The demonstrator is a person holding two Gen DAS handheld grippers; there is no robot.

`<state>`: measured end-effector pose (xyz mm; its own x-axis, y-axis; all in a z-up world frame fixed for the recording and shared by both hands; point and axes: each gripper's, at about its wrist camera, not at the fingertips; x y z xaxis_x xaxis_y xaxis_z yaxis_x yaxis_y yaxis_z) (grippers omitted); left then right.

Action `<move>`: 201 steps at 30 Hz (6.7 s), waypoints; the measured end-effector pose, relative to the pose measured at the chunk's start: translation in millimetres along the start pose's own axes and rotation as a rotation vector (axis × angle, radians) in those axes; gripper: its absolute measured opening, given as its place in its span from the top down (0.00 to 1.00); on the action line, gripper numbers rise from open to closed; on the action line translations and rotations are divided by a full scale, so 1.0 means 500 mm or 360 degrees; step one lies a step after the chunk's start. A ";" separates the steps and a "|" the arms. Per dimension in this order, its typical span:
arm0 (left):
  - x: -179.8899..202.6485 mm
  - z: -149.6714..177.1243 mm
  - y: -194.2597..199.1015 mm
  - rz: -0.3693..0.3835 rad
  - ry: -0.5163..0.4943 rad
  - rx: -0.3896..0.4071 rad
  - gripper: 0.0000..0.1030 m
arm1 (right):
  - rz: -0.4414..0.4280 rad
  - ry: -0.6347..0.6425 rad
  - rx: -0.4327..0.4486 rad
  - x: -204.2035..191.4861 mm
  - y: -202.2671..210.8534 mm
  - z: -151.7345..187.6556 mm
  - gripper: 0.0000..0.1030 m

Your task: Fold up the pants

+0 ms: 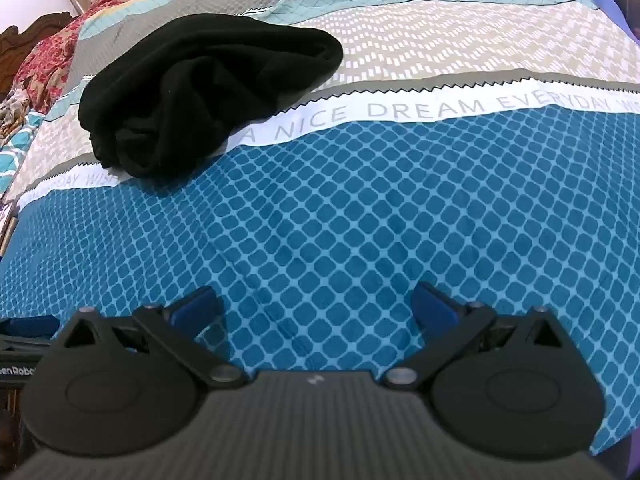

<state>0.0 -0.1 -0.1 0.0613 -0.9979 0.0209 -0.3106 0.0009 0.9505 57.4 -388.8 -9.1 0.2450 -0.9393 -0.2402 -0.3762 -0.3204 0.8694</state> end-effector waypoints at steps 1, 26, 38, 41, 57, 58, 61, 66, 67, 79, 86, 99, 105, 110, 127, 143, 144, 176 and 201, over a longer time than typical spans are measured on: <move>0.000 0.000 0.000 -0.0003 -0.0003 -0.0005 0.00 | 0.0002 0.0001 -0.0001 0.000 0.000 0.000 0.00; -0.189 -0.120 0.081 0.0086 0.0365 0.0351 0.04 | -0.0098 0.0890 0.0473 -0.209 0.008 -0.209 0.18; -0.201 -0.137 0.084 0.0060 0.0298 0.0384 0.09 | -0.0142 0.0775 0.0723 -0.243 0.035 -0.356 0.91; -0.179 -0.166 0.074 0.0075 0.0230 0.0433 0.09 | 0.0057 0.0487 0.0923 -0.154 0.104 -0.432 0.91; -0.012 -0.293 -0.045 0.0293 0.0073 0.0267 0.77 | 0.0639 -0.0610 0.0824 0.213 0.147 -0.361 0.91; -0.023 -0.292 -0.030 0.0337 0.0071 0.0297 0.79 | 0.0657 -0.0647 0.0875 0.222 0.167 -0.352 0.91; -0.070 -0.290 0.034 0.0354 0.0103 0.0459 0.85 | 0.0703 -0.0707 0.1010 0.242 0.233 -0.343 0.91; -0.192 -0.341 0.147 0.0306 0.0320 0.0712 0.89 | 0.0636 -0.0727 0.1076 0.255 0.264 -0.334 0.91; -0.200 -0.360 0.159 0.0240 0.0330 0.0751 0.90 | 0.0613 -0.0721 0.1058 0.249 0.259 -0.333 0.91; -0.264 -0.317 0.151 0.0052 0.0480 0.0665 0.36 | 0.0601 -0.0714 0.0730 0.243 0.144 -0.283 0.67; -0.312 -0.296 0.041 0.0349 0.0651 0.0400 0.11 | 0.0642 -0.0669 0.0742 0.241 0.157 -0.262 0.60; -0.335 -0.352 0.149 0.0840 0.0704 0.0543 0.88 | 0.0655 -0.0532 0.0689 0.220 0.111 -0.314 0.54; -0.391 -0.145 0.342 0.0674 0.0520 0.0985 0.89 | 0.0646 -0.0477 0.0730 0.232 0.128 -0.332 0.54; -0.414 -0.015 0.201 0.0523 0.0725 0.0589 0.79 | 0.0519 -0.0390 0.0638 0.210 0.101 -0.329 0.54; -0.460 0.051 0.074 0.0672 0.1178 0.0264 0.79 | 0.0592 0.0013 0.0426 0.134 -0.015 -0.377 0.94; -0.309 0.114 0.100 0.0540 0.0788 -0.0038 0.76 | 0.0852 -0.1050 0.0565 0.504 0.221 -0.071 0.67; -0.310 0.121 0.103 0.0532 0.0781 -0.0046 0.73 | 0.0861 -0.1145 0.0561 0.516 0.220 -0.063 0.53; -0.390 -0.099 -0.019 0.0772 0.0844 0.0202 0.64 | -0.0328 -0.0219 -0.0149 -0.169 -0.427 -0.608 0.88; -0.131 0.001 0.141 0.0773 -0.0032 0.0420 0.24 | 0.0027 0.0513 0.0406 -0.265 -0.062 -0.439 0.28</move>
<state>-26.5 65.0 65.6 -0.1658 -0.8877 0.4294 -0.5261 0.4479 0.7229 232.8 -227.3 90.5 0.4890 -0.8712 -0.0438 -0.5821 -0.3633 0.7274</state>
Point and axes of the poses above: each gripper's, at about its wrist camera, not at the fingertips, and y roughly against the way its jaws point, x to its right, z to its underside, and after that the axes turned 7 degrees about -x, right-handed
